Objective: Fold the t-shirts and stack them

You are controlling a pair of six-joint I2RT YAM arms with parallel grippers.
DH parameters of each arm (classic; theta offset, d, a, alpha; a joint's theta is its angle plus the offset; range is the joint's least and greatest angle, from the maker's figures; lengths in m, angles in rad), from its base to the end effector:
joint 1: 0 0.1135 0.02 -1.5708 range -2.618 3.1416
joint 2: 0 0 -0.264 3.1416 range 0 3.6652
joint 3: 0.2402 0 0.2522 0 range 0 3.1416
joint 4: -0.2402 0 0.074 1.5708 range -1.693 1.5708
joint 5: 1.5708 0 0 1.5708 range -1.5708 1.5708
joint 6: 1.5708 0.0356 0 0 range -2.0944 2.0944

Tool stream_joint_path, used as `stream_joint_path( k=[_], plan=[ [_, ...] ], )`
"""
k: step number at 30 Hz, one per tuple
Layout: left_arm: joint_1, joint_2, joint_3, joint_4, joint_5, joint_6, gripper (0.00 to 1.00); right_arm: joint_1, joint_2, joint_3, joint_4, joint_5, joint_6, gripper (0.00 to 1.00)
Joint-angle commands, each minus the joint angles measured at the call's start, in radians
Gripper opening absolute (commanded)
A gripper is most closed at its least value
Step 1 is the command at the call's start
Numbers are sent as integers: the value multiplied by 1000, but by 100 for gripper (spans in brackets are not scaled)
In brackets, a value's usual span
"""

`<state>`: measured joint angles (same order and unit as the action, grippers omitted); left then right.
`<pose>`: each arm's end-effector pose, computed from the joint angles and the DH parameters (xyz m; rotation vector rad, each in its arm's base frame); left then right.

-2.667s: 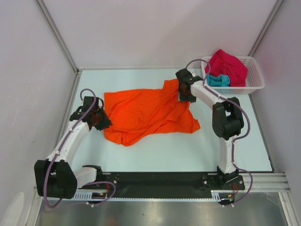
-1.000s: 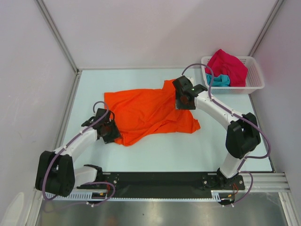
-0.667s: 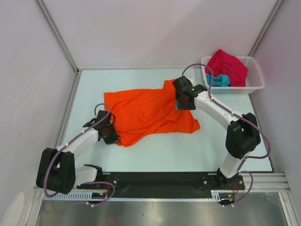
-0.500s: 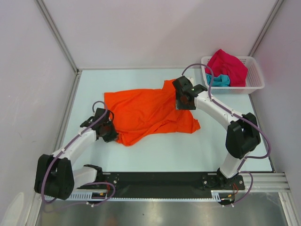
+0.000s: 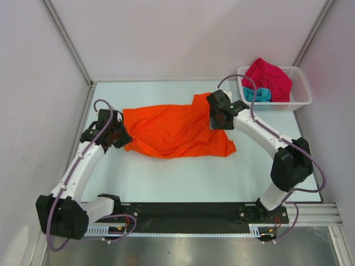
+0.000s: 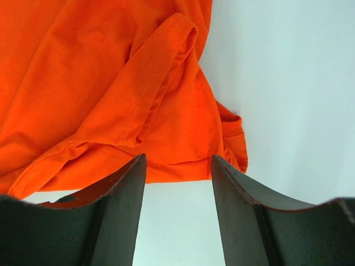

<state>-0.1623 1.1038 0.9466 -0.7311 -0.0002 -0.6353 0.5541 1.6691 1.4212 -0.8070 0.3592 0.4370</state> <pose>0.2187 -0.0358 0.2851 -0.5837 2.4216 -0.3433 0.3051 0.1741 0.2809 -0.0270 2.5244 -0.0864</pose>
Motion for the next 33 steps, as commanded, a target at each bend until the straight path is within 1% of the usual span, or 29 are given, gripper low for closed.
stream_joint_path(
  k=[1, 6, 8, 14, 16, 17, 24, 33],
  plan=[
    [66, 47, 32, -16, -35, 40, 0, -17, -63, 4, -11, 27, -15, 55],
    [161, 106, 61, 13, -34, 59, 0, -31, -69, 8, -11, 26, -21, 56],
    [217, 155, 78, 28, -21, 69, 0, -31, -69, 8, -8, 23, -21, 56],
    [282, 330, 145, 70, -9, 82, 0, -36, -74, 7, -11, 30, -21, 56],
    [291, 366, 175, 79, -9, 80, 0, -40, -74, 8, -11, 34, -24, 56],
    [300, 405, 187, 82, 18, 83, 0, -42, -74, 12, -9, 34, -24, 56],
    [317, 583, 296, 82, 88, 88, 0, -51, -42, 7, 17, 17, -20, 57],
    [317, 717, 443, 44, 80, 102, 0, -39, 52, -25, 80, -63, 11, 58]
  ],
)
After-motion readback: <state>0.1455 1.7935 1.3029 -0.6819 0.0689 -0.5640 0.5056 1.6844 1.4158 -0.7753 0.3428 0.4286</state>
